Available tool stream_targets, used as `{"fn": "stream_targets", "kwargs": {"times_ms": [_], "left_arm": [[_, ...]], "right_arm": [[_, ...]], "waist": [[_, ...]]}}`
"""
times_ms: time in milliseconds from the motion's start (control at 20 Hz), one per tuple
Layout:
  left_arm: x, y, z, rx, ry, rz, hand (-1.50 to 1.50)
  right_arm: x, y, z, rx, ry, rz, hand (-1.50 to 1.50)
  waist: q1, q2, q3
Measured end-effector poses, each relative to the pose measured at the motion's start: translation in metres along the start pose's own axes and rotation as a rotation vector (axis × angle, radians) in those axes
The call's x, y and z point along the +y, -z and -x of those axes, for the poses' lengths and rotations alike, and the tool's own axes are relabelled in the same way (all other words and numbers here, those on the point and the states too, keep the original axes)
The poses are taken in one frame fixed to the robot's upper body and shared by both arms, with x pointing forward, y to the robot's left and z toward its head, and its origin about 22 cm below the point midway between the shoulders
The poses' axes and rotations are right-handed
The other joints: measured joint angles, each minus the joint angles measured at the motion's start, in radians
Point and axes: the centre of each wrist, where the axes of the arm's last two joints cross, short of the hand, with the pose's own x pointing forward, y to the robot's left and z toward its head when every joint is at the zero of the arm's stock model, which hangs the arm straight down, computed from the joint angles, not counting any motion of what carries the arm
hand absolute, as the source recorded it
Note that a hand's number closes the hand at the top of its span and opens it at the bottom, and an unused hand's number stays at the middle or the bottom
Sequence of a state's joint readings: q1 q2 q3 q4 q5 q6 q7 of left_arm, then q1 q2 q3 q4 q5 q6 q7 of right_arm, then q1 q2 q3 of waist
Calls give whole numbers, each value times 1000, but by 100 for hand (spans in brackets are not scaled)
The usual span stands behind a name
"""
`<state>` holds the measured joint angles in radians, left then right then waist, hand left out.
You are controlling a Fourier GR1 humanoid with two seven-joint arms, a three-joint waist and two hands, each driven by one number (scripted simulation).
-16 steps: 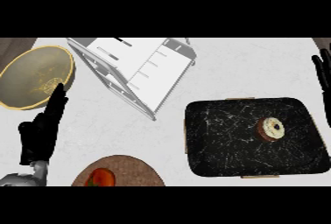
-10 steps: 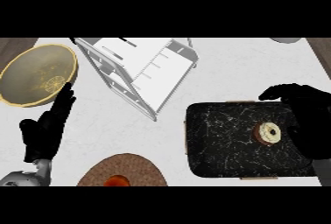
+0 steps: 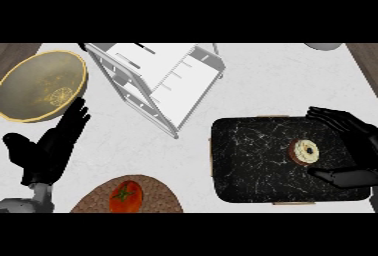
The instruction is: Pick the cupcake from the tray and place it in the tiered basket
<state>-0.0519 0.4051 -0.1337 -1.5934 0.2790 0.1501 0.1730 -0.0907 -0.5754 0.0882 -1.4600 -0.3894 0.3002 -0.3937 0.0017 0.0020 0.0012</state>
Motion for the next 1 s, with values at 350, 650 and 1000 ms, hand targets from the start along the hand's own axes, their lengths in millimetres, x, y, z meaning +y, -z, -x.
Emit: {"fn": "stream_targets", "kwargs": {"times_ms": [350, 650, 1000], "left_arm": [[3, 3, 1, 11, -10, 17, 0], [3, 4, 3, 14, -12, 14, 0], [6, 0, 5, 15, -12, 8, 0]], "right_arm": [[-58, 7, -57, 8, -414, -126, -150], [-68, 14, -106, 162, -732, -436, -150], [-38, 16, -125, 271, -850, -602, -150]], "waist": [[-3, -3, -2], [-5, -4, -3], [-6, -5, -2]]}}
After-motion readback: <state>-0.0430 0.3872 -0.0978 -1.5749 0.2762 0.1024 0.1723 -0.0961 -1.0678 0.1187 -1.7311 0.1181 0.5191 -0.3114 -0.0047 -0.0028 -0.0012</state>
